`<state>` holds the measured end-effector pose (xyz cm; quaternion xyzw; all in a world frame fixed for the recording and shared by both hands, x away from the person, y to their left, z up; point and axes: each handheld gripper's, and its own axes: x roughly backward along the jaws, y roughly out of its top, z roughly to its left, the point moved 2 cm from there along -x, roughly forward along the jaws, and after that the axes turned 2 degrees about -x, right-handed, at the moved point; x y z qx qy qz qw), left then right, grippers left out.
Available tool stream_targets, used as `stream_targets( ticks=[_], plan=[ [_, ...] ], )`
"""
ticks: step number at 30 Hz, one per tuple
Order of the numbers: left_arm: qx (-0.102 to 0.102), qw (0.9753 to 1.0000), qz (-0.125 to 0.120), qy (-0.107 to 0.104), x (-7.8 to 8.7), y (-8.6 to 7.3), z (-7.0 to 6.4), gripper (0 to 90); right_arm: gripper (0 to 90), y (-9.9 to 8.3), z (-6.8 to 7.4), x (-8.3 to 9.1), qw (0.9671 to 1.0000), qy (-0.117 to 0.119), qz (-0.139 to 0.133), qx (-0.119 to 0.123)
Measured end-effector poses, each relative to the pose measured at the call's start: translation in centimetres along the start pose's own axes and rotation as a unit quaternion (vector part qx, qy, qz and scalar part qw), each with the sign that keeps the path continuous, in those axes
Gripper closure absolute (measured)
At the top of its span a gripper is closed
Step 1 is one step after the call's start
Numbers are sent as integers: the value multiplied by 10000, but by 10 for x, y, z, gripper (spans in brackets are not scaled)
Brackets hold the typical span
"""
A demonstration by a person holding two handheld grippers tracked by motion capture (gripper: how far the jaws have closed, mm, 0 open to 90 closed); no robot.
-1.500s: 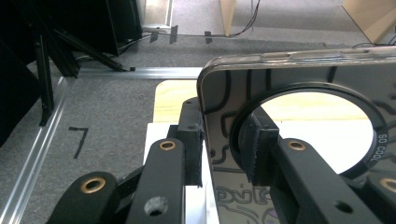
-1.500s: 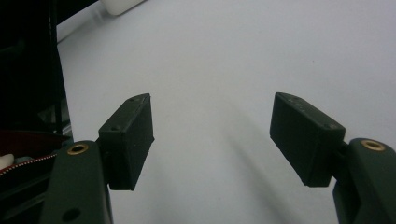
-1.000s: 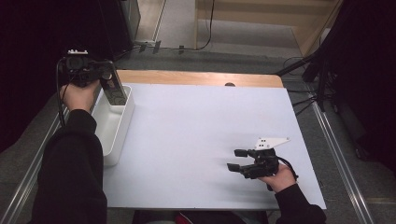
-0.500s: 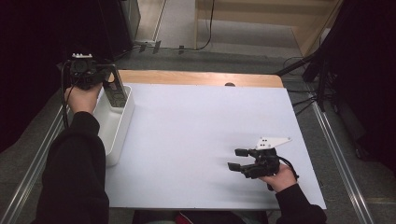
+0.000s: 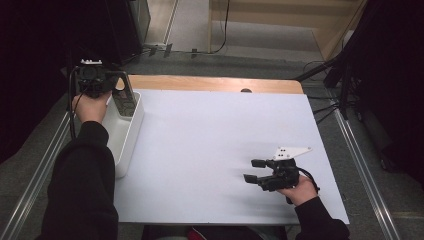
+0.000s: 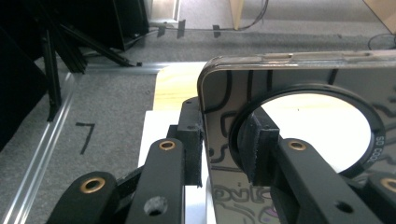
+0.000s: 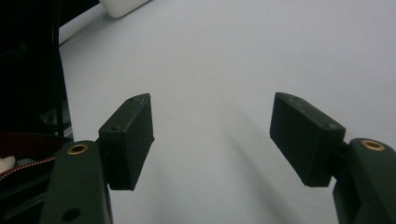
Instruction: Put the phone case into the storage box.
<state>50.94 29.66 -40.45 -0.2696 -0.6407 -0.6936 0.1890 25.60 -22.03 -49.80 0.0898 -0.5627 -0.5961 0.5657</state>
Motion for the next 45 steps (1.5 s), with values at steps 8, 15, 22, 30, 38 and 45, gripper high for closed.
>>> stream_targets(
  ticks=[8, 15, 22, 30, 38, 45],
  plan=[
    [-31, 10000, 74, -19, -4, -3, -2, 714, 292, 1, -1, 0, 10000, -9, -10, -8],
    [-53, 9999, 125, -62, -7, -8, -3, 714, 292, 1, -1, 0, 10000, -1, -5, -3],
    [52, 9999, 37, -135, -9, -9, -3, 712, 291, 1, -1, 1, 10000, -4, -11, -3],
    [126, 9995, 133, -267, -8, -10, 1, 656, 292, 0, -1, 1, 10000, -20, 7, -31],
    [185, 9990, 119, -402, -7, -10, 3, 520, 292, 0, 0, 1, 10000, -27, 3, -37],
    [168, 9986, 163, -483, -5, -9, 4, 444, 291, 0, 0, 1, 10000, -25, -13, -28]
  ],
)
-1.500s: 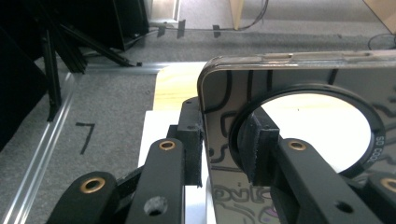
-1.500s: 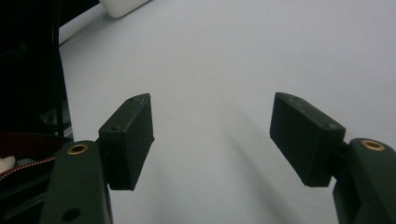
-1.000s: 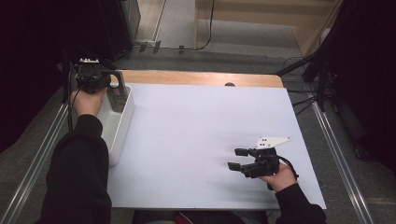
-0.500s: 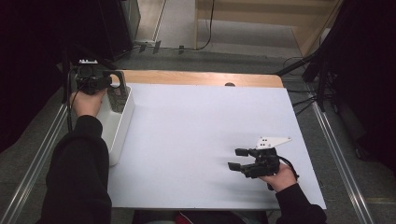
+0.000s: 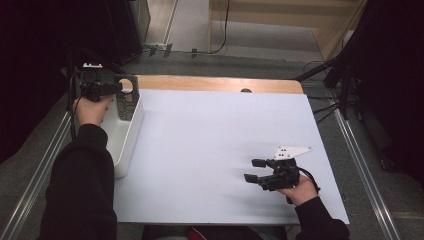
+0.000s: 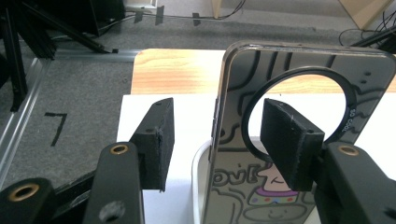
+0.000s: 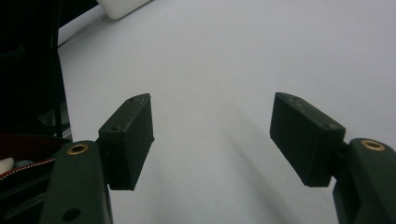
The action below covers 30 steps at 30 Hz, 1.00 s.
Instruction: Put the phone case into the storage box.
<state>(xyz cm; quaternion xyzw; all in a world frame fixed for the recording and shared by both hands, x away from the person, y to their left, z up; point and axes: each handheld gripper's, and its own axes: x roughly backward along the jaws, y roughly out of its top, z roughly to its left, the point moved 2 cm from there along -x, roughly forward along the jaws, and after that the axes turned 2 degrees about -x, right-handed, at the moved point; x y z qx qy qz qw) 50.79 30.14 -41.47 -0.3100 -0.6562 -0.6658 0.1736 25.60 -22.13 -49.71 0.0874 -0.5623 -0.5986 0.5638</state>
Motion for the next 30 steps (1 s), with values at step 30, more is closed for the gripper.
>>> stream_targets(
  ticks=[30],
  plan=[
    [-128, 9904, 226, -1357, 51, 2, -21, 296, 291, 0, -3, -2, 10000, -34, 28, -65]
  ],
)
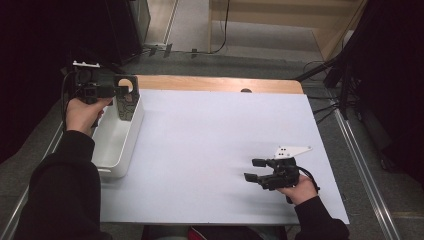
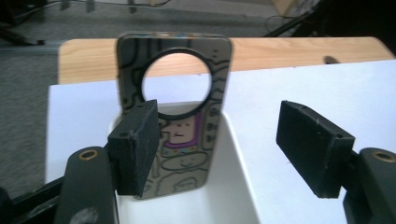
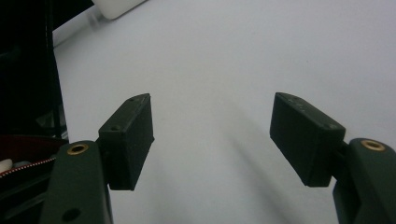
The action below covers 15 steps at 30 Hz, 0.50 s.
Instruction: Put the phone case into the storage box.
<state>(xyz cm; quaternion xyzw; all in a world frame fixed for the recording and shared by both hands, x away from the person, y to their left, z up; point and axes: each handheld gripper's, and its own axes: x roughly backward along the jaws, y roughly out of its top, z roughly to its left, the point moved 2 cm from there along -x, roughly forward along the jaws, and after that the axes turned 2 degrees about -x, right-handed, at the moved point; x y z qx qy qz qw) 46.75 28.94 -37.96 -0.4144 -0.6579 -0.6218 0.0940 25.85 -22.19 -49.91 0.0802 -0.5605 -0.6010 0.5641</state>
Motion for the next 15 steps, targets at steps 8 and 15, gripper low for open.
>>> stream_targets(
  ticks=[8, 15],
  plan=[
    [-195, 9994, 2, -272, 8, -5, -15, 295, 292, 0, 0, -2, 10000, -4, 10, 6],
    [-385, 9974, 62, -614, 11, -11, -33, 262, 291, 1, -1, -1, 10000, -12, 9, -19]
  ],
)
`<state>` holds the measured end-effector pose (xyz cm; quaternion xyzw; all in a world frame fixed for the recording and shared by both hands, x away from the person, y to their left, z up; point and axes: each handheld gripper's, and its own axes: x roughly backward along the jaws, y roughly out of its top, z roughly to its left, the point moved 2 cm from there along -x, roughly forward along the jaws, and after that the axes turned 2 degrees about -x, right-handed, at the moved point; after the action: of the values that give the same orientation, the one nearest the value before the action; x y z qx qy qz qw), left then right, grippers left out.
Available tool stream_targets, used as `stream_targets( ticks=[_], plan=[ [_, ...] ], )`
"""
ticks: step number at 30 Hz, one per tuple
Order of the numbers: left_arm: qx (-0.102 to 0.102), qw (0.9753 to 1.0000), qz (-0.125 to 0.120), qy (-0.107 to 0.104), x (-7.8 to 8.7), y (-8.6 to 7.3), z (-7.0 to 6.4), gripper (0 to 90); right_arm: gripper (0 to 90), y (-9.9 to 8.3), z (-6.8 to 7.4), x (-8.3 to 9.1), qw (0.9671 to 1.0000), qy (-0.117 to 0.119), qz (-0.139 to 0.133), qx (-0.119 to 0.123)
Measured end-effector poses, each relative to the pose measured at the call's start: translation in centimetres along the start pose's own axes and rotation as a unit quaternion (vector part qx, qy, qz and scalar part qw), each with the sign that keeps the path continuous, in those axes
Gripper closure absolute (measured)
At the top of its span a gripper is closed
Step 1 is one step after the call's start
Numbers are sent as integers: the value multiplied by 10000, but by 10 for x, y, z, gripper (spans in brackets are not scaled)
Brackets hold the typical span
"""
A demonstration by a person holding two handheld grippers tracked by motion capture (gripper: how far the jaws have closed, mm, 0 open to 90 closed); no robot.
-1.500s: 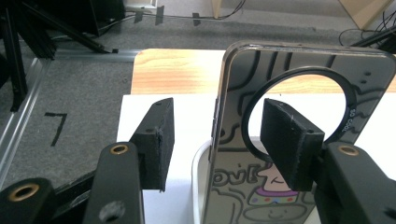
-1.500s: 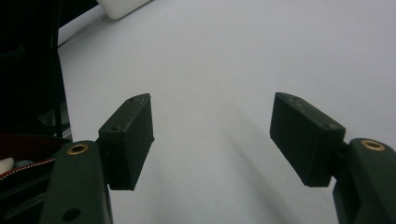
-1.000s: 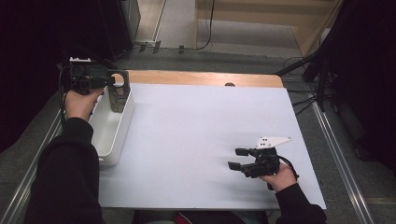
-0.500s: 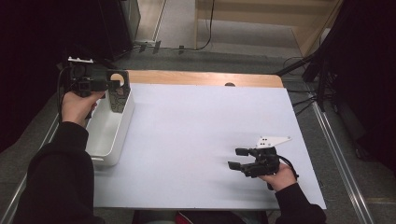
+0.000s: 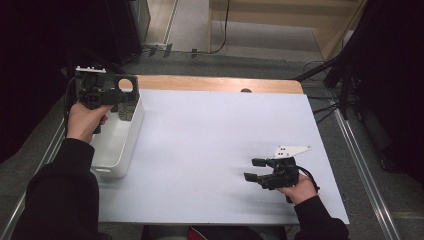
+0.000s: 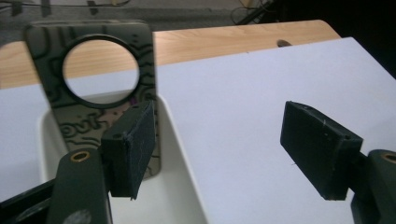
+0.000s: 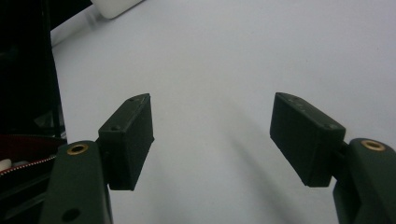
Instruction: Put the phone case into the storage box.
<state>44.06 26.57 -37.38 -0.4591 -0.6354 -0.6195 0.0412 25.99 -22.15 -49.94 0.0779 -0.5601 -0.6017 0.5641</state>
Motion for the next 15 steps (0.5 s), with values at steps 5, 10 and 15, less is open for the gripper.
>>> stream_targets(
  ticks=[5, 10, 15],
  plan=[
    [-170, 9997, 41, -185, 0, -5, -15, 261, 290, 0, -1, 0, 10000, 1, -3, -2],
    [-341, 9988, 130, -334, -2, -10, -30, 262, 289, 1, -2, 0, 10000, 1, -14, -2],
    [-476, 9977, 135, -456, -2, -16, -43, 262, 289, 1, -3, 0, 10000, 5, -16, -13]
  ],
)
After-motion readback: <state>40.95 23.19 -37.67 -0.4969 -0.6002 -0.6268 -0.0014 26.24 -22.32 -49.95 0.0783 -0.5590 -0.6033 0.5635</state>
